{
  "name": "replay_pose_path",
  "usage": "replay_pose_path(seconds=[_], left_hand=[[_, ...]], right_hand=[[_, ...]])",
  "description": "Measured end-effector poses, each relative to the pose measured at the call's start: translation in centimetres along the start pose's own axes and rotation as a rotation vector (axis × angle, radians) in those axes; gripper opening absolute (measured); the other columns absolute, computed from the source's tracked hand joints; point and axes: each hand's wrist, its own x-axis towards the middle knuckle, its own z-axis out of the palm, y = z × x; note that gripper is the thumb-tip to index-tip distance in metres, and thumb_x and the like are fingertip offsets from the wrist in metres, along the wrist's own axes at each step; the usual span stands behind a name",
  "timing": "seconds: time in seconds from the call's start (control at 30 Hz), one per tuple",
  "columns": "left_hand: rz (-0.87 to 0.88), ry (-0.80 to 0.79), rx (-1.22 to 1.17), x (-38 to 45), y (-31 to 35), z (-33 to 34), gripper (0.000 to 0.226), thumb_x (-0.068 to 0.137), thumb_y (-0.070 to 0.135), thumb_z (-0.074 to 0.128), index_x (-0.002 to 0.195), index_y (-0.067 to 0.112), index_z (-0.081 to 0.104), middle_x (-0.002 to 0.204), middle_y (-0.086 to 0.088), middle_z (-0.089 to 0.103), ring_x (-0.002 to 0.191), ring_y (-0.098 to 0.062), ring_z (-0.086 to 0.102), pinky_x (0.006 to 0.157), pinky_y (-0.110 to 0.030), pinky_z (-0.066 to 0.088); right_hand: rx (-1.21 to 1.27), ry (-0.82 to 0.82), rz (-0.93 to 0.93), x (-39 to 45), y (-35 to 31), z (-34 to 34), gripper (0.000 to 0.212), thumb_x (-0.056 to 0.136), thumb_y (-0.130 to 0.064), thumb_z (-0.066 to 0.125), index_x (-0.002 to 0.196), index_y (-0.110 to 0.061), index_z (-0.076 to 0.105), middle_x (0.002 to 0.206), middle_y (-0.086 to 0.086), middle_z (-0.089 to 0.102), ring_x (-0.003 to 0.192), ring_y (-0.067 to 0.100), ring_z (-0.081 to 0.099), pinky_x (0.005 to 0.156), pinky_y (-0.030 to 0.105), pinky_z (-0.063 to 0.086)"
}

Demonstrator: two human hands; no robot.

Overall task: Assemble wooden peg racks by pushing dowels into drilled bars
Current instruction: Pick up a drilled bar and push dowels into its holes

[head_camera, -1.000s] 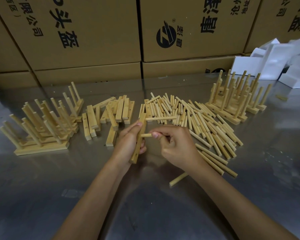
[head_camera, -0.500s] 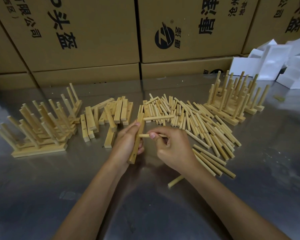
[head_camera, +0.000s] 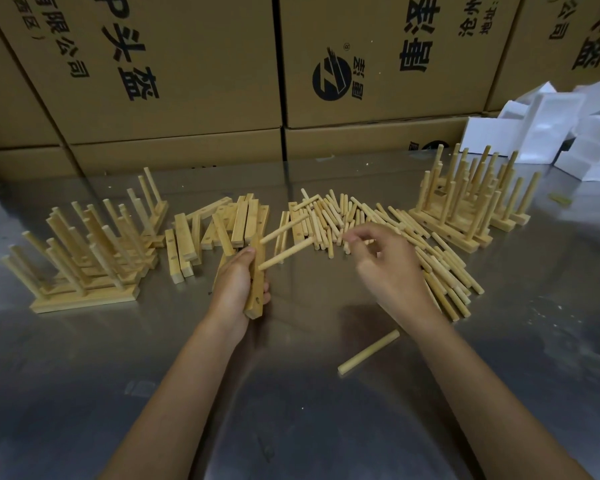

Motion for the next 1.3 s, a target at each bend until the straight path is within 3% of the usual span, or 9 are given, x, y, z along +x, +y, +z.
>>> replay_pose_path(seconds=[0.13, 0.3, 0.43, 0.5, 0.63, 0.7, 0.8, 0.97, 1.3], left_hand=[[-0.06, 0.0, -0.089, -0.2, 0.5, -0.4, 0.024, 0.106, 0.03, 0.045, 0.113, 0.012, 0.059, 0.066, -0.001, 0.049, 0.05, -0.011, 0.044, 0.035, -0.019, 0.036], [-0.094, -0.033, -0.162, -0.5, 0.9, -0.3, 0.026, 0.107, 0.03, 0.042, 0.099, 0.012, 0.059, 0.065, -0.004, 0.051, 0.045, -0.011, 0.043, 0.033, -0.018, 0.033], [-0.102, -0.023, -0.172, -0.7, 1.1, -0.2, 0.028, 0.107, 0.032, 0.042, 0.095, 0.014, 0.06, 0.061, -0.002, 0.053, 0.043, -0.011, 0.043, 0.033, -0.017, 0.033], [-0.112, -0.018, -0.186, -0.8, 1.1, -0.2, 0.027, 0.106, 0.033, 0.044, 0.095, 0.015, 0.061, 0.06, -0.001, 0.052, 0.044, -0.011, 0.043, 0.034, -0.016, 0.033], [-0.122, 0.01, -0.18, -1.0, 1.0, 0.1, 0.023, 0.105, 0.034, 0.048, 0.097, 0.016, 0.061, 0.059, 0.0, 0.052, 0.048, -0.011, 0.044, 0.037, -0.018, 0.037], [-0.114, 0.01, -0.184, -1.1, 0.9, 0.3, 0.022, 0.105, 0.034, 0.049, 0.104, 0.015, 0.06, 0.062, 0.0, 0.052, 0.051, -0.012, 0.045, 0.045, -0.02, 0.04], [-0.089, -0.01, -0.2, -1.2, 1.0, 0.6, 0.022, 0.106, 0.032, 0.048, 0.109, 0.013, 0.057, 0.064, -0.001, 0.049, 0.05, -0.012, 0.042, 0.052, -0.023, 0.038], [-0.053, -0.005, -0.19, -1.4, 1.0, 0.7, 0.023, 0.105, 0.033, 0.048, 0.102, 0.013, 0.06, 0.062, -0.001, 0.05, 0.049, -0.012, 0.042, 0.048, -0.023, 0.038], [0.077, 0.08, -0.099, -1.6, 0.2, 1.4, 0.034, 0.104, 0.035, 0.05, 0.131, 0.017, 0.062, 0.055, 0.005, 0.055, 0.048, -0.009, 0.048, 0.048, -0.024, 0.043]], right_hand=[[-0.689, -0.104, 0.111, 1.0, 3.3, -2.5, 0.014, 0.089, -0.016, 0.059, 0.093, -0.016, 0.073, 0.108, 0.006, 0.057, 0.114, 0.025, 0.047, 0.09, 0.037, 0.044], [-0.696, -0.15, 0.204, 1.2, 3.3, -2.7, 0.01, 0.087, -0.016, 0.065, 0.092, -0.018, 0.074, 0.114, 0.006, 0.055, 0.12, 0.027, 0.041, 0.1, 0.039, 0.039], [-0.502, -0.147, -0.032, 0.6, 1.9, -2.3, 0.011, 0.086, -0.009, 0.063, 0.091, -0.018, 0.065, 0.098, 0.0, 0.058, 0.101, 0.02, 0.054, 0.082, 0.032, 0.045], [-0.261, -0.294, -0.134, -0.3, -0.1, -1.3, 0.016, 0.088, -0.006, 0.063, 0.093, -0.022, 0.063, 0.092, -0.006, 0.063, 0.089, 0.011, 0.061, 0.07, 0.022, 0.047], [-0.004, -0.451, -0.346, -2.6, -2.9, 1.5, 0.007, 0.092, -0.011, 0.065, 0.094, -0.017, 0.067, 0.09, -0.011, 0.061, 0.086, 0.007, 0.058, 0.075, 0.027, 0.049], [0.046, -0.431, -0.409, -3.5, -3.4, 2.2, 0.007, 0.092, -0.007, 0.064, 0.095, -0.011, 0.068, 0.087, -0.019, 0.056, 0.084, 0.0, 0.057, 0.069, 0.016, 0.044], [0.05, -0.387, -0.468, -4.1, -3.6, 2.7, 0.01, 0.09, 0.002, 0.064, 0.096, -0.005, 0.07, 0.085, -0.025, 0.048, 0.087, -0.019, 0.05, 0.073, 0.003, 0.037], [0.014, -0.358, -0.504, -4.1, -3.6, 2.9, 0.012, 0.089, 0.002, 0.065, 0.096, -0.006, 0.07, 0.087, -0.026, 0.045, 0.088, -0.017, 0.045, 0.076, 0.004, 0.035], [-0.109, -0.395, -0.568, -3.6, -3.3, 2.7, 0.018, 0.087, 0.005, 0.06, 0.09, -0.01, 0.07, 0.08, -0.031, 0.04, 0.084, -0.018, 0.044, 0.075, 0.0, 0.034]])
